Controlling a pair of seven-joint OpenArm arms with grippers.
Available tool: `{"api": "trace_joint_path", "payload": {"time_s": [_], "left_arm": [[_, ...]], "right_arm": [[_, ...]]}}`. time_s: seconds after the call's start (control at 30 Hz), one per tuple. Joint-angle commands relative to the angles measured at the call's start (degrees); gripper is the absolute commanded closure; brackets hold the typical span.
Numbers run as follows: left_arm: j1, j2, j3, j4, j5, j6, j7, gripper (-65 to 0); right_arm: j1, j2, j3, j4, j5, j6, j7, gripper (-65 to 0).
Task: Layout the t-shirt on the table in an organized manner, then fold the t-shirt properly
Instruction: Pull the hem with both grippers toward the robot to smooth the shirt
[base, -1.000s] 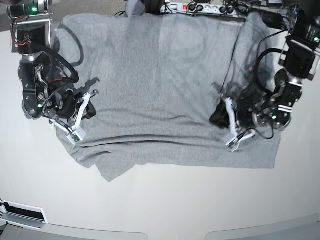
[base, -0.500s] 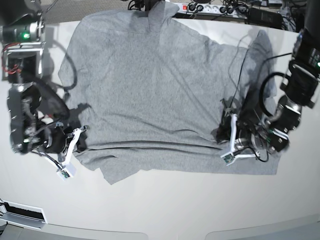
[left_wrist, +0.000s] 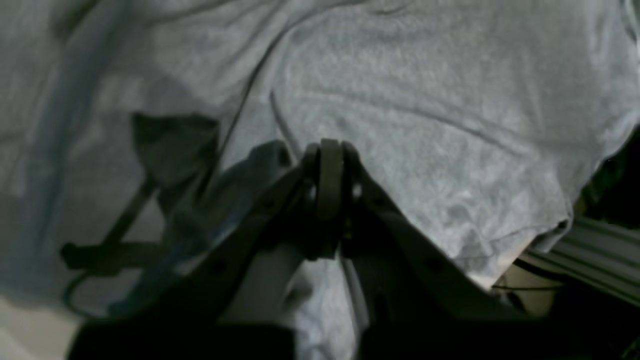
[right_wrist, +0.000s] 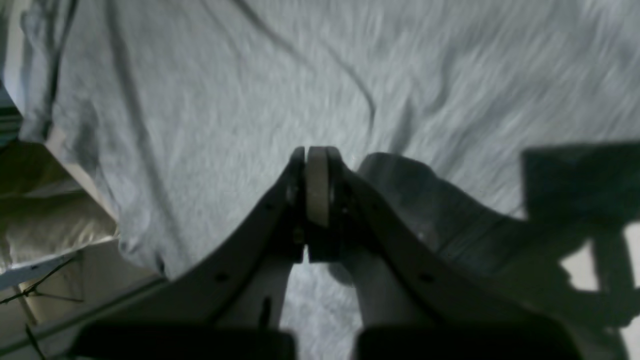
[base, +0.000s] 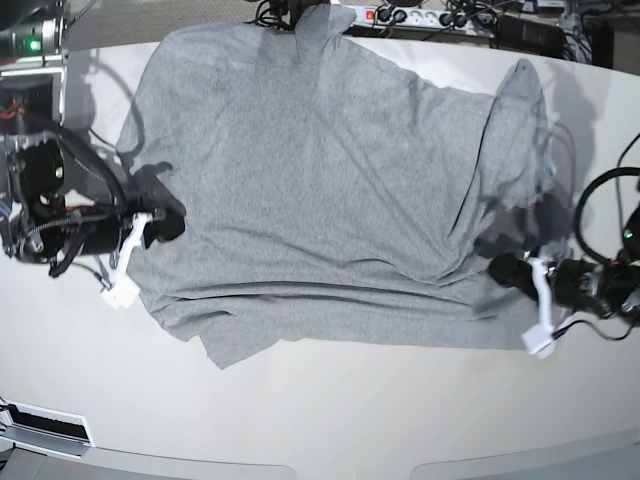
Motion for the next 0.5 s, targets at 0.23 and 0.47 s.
{"api": "trace_joint_path", "payload": {"time_s": [0.23, 0.47], "left_arm": [[3.87, -2.32, -0.57, 0.59, -0.79, -0.41, -0.96, 0.0], [4.98, -2.01, -0.59, 0.59, -0.87, -0.41, -2.08, 0.0]], "right_arm": [[-10.95, 0.24, 0.26, 4.85, -9.20, 0.32, 7.48, 0.0], [-14.05, -0.26, 0.26, 4.83, -34.82, -4.33, 26.60, 0.0]]}}
